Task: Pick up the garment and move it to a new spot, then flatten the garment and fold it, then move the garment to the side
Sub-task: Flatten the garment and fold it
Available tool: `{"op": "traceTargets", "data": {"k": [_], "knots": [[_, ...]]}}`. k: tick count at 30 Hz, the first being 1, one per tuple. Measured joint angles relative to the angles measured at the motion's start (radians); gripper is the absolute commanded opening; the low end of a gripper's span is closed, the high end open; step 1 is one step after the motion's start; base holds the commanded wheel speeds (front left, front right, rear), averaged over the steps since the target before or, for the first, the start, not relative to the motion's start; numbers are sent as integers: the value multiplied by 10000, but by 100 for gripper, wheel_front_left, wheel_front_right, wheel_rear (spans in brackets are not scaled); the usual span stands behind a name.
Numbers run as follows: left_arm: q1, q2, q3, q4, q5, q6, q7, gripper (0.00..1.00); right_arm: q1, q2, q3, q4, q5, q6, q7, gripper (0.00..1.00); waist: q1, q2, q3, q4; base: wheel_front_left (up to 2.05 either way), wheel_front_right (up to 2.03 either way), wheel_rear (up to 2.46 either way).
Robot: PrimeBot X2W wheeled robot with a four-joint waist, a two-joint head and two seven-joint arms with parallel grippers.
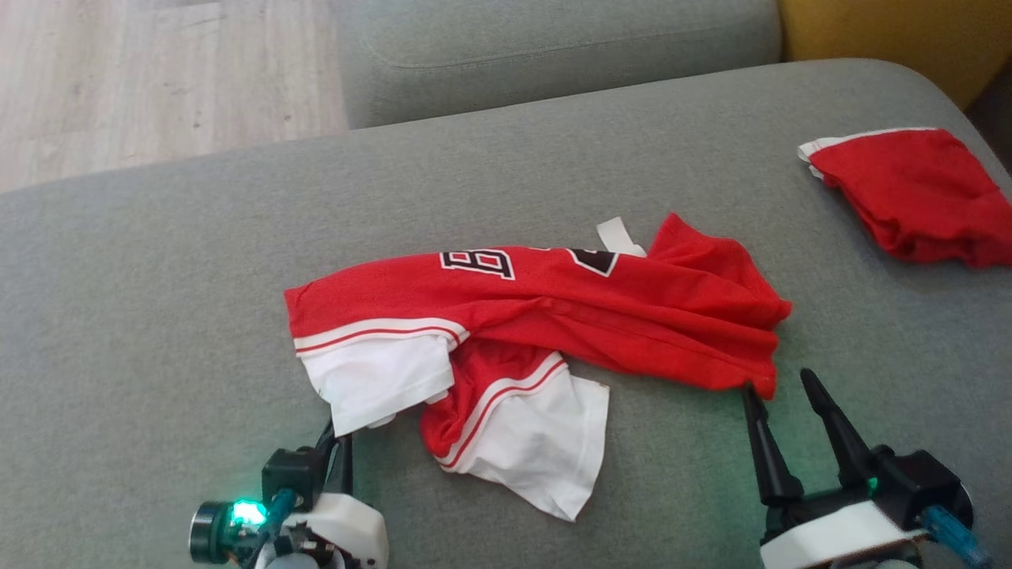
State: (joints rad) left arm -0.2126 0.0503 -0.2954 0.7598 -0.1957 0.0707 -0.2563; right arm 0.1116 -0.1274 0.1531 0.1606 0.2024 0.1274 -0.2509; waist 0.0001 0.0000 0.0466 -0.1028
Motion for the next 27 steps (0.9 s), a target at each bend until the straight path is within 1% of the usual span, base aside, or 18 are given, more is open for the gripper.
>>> {"op": "traceTargets", "data": {"k": [3, 7, 11, 14, 16, 18, 21, 23, 27], "knots": [[178, 46, 52, -407, 121, 15, 0, 0, 22, 44, -148, 194, -2, 0, 0, 100, 0, 0, -25, 98, 0, 0, 0], [534, 251, 245, -1427, 313, 167, 0, 0, 21, 240, -460, 842, 19, 0, 0, 100, -1, 0, -42, 313, 0, 0, 0], [710, 581, 460, -2288, 504, 221, -2, 0, -33, 412, -813, 1634, 431, 0, 0, 100, 0, 0, -15, 526, 0, 0, 0], [755, 665, 652, -2600, 548, 232, -2, 0, -269, 508, -1068, 2301, 924, 0, 0, 100, 0, 0, -5, 678, 0, 0, 0], [754, 706, 708, -2698, 548, 230, -2, 0, -534, 506, -1064, 2769, 1189, 0, 0, 100, 0, 0, 1, 761, 0, 0, 0], [751, 719, 717, -2719, 550, 217, -2, 0, -808, 485, -999, 3202, 1478, 0, 4, 100, 0, 0, 5, 817, 0, 0, 0], [742, 721, 725, -2704, 562, 173, -2, 0, -1051, 307, -602, 3737, 1831, 0, 146, 100, 0, 0, 0, 901, 0, 0, 0], [733, 723, 729, -2658, 562, 161, -2, 0, -1041, 165, -330, 3824, 2015, 0, 146, 100, 0, 0, 8, 953, 0, 0, 0], [725, 734, 775, -2621, 562, 161, -2, 0, -1003, -146, 161, 3871, 1994, 0, 132, 100, 0, 0, 72, 973, 0, 0, 0]]}}
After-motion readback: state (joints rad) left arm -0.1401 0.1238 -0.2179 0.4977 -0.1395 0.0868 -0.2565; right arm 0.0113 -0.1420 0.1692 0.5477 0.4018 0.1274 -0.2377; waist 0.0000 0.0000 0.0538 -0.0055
